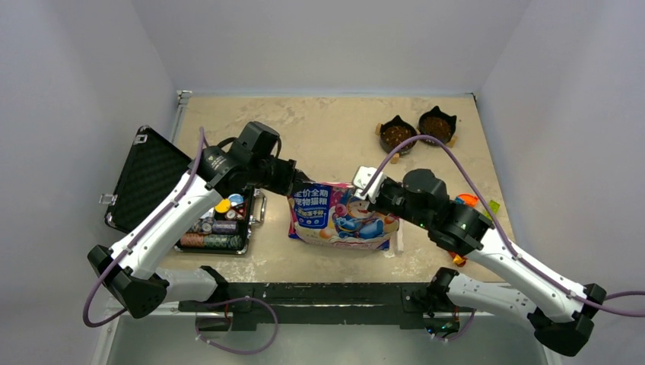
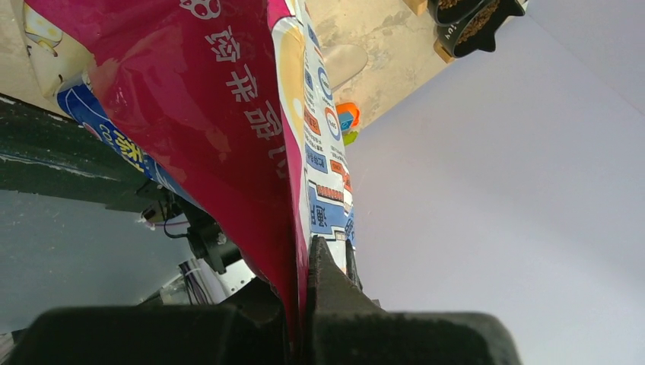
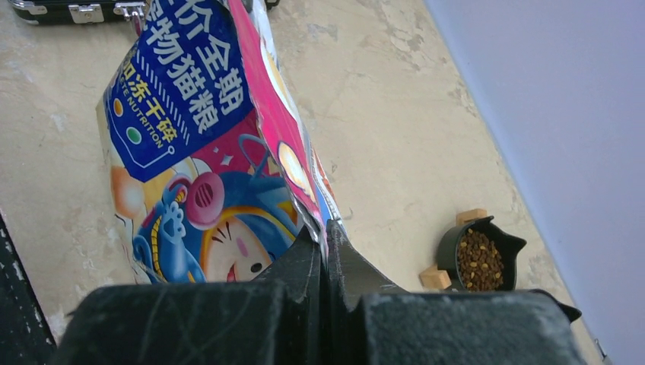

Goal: Serve the pet food

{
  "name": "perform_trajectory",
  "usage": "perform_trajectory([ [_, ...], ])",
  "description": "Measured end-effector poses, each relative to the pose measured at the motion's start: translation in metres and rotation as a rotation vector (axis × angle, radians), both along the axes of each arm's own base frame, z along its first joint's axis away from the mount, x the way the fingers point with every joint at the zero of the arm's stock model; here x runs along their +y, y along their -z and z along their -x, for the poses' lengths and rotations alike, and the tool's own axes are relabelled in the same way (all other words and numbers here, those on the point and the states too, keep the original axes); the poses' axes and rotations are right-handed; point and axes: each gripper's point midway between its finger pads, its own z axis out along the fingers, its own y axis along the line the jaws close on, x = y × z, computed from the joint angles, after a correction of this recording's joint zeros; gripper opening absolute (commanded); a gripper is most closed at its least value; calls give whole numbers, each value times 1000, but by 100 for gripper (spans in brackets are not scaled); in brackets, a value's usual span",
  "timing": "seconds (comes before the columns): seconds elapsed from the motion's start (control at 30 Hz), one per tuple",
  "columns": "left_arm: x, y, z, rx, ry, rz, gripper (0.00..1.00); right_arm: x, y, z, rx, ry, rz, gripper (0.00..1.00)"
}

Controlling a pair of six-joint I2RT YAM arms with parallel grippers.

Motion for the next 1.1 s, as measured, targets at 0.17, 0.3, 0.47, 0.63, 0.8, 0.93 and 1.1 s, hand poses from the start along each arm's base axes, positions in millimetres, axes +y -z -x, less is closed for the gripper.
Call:
perform_trajectory([
  [0.17,2,1,2,9,-1,-4,0,-10,-1,1,2,14,-2,0],
  [0.3,4,1,2,15,-5,-2,0,-16,-2,1,-1,27,-9,0],
  [0.47,6,0,2,26,-7,7,0,-28,-2,3,-16,47,-28,0],
  [0.63,8,-1,2,37,-9,17,0,-44,-4,5,-33,77,-51,0],
  [0.8,10,-1,4,42,-5,18,0,-56,-6,10,-38,96,-60,0],
  [0.93,11,-1,6,50,-3,21,0,-64,-7,15,-43,107,-64,0],
  [1.1,11,-2,8,57,1,26,0,-73,-6,21,-42,118,-63,0],
])
